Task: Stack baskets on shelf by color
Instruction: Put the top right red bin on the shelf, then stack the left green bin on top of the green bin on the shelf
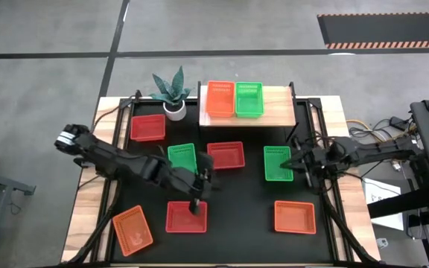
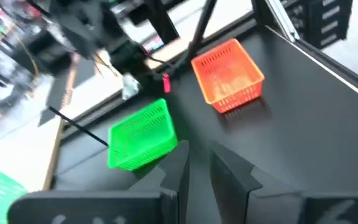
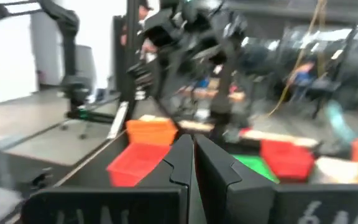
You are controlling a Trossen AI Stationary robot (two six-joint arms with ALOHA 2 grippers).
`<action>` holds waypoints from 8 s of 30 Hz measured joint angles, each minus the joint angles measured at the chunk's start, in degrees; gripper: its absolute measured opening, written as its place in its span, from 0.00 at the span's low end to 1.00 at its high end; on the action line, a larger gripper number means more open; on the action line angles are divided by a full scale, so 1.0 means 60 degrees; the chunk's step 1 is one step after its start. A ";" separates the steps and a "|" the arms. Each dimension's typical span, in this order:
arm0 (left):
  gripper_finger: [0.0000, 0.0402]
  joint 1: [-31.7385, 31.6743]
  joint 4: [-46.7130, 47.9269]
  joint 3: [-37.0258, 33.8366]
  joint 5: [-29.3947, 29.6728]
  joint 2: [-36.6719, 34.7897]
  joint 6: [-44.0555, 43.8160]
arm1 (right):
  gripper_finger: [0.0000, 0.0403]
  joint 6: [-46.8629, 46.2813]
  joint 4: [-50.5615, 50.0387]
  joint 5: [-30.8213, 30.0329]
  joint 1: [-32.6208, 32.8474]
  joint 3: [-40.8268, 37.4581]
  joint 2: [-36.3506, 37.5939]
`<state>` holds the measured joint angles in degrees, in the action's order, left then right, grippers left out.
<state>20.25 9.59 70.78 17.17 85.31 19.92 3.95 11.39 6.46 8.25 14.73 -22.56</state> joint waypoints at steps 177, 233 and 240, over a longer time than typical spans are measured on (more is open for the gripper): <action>0.11 -0.0037 -0.1440 -0.4342 0.2641 -0.4542 -0.0204 | 0.02 0.2840 -1.6882 -0.0997 -0.6992 1.5888 -1.1170; 0.11 -0.0033 -0.1443 -0.4346 0.2641 -0.4542 -0.0244 | 0.29 0.2539 -1.6761 -0.0996 -0.6855 1.4336 -1.1122; 0.11 -0.0033 -0.1443 -0.4346 0.2641 -0.4542 -0.0254 | 0.20 0.2713 -1.6906 -0.1069 -0.6856 1.4391 -1.1104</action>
<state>20.05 0.93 44.71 33.01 58.06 18.40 20.23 -90.04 0.05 -32.88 101.08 -89.19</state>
